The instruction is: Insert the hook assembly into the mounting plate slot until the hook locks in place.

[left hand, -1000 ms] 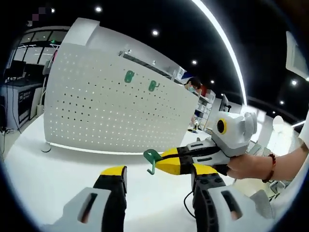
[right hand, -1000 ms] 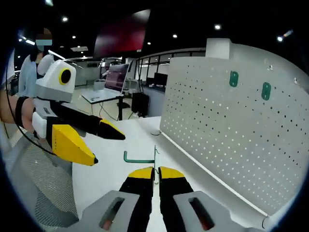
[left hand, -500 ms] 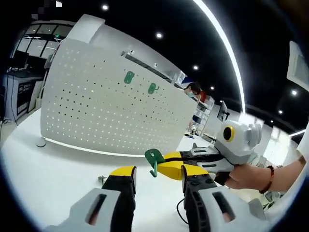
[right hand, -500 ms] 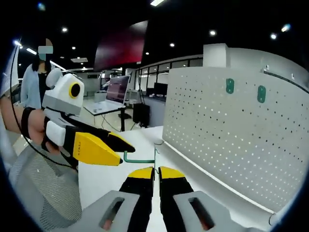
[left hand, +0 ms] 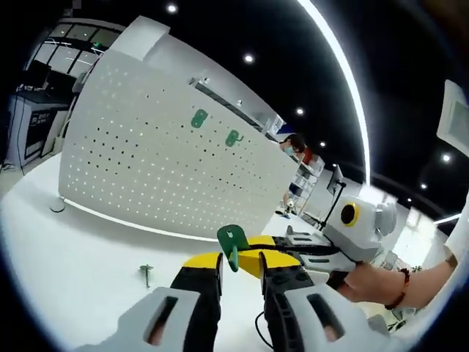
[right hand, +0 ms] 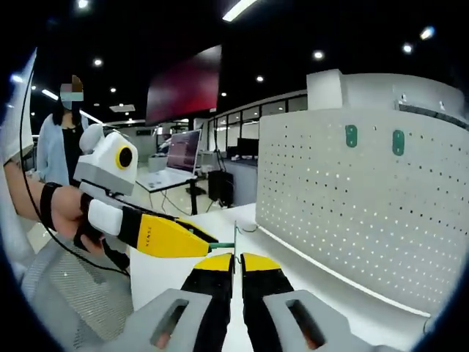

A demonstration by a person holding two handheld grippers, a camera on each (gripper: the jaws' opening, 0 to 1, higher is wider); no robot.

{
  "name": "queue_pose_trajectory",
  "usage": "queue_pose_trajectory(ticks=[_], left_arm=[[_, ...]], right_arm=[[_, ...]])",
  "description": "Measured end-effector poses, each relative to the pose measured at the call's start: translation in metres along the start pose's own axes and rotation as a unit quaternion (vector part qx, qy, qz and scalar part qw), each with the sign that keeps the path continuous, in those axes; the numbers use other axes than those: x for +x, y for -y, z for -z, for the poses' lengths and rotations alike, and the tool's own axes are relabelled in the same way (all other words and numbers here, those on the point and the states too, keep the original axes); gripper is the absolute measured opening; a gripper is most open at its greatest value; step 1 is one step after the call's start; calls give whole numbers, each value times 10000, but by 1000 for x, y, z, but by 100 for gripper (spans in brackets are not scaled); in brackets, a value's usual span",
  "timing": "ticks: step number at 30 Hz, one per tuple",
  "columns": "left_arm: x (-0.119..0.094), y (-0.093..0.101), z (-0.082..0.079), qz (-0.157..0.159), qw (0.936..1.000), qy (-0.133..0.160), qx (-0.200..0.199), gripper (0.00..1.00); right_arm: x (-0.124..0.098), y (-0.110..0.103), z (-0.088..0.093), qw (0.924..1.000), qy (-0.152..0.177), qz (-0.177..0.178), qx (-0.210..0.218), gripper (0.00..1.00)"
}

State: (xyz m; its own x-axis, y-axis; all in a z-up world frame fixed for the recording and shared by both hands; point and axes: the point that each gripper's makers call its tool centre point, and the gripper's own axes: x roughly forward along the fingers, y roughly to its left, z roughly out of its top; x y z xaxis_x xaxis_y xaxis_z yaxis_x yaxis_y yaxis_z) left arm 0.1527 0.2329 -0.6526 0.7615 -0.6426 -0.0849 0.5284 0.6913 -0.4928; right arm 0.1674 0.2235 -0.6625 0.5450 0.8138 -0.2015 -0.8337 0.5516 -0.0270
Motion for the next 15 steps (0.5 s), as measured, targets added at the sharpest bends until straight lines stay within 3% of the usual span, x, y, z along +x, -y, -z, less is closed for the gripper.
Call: queue_pose_trajectory(ticks=[9,15], left_arm=[[0,-3,0,-39,9999,40,-154,6],[0,-4,1,-54,9996,35,-271,4]], right_arm=[[0,-5,-3,9997,136,-7,224,2],[0,-6,-1,9993,187,33,320,2]])
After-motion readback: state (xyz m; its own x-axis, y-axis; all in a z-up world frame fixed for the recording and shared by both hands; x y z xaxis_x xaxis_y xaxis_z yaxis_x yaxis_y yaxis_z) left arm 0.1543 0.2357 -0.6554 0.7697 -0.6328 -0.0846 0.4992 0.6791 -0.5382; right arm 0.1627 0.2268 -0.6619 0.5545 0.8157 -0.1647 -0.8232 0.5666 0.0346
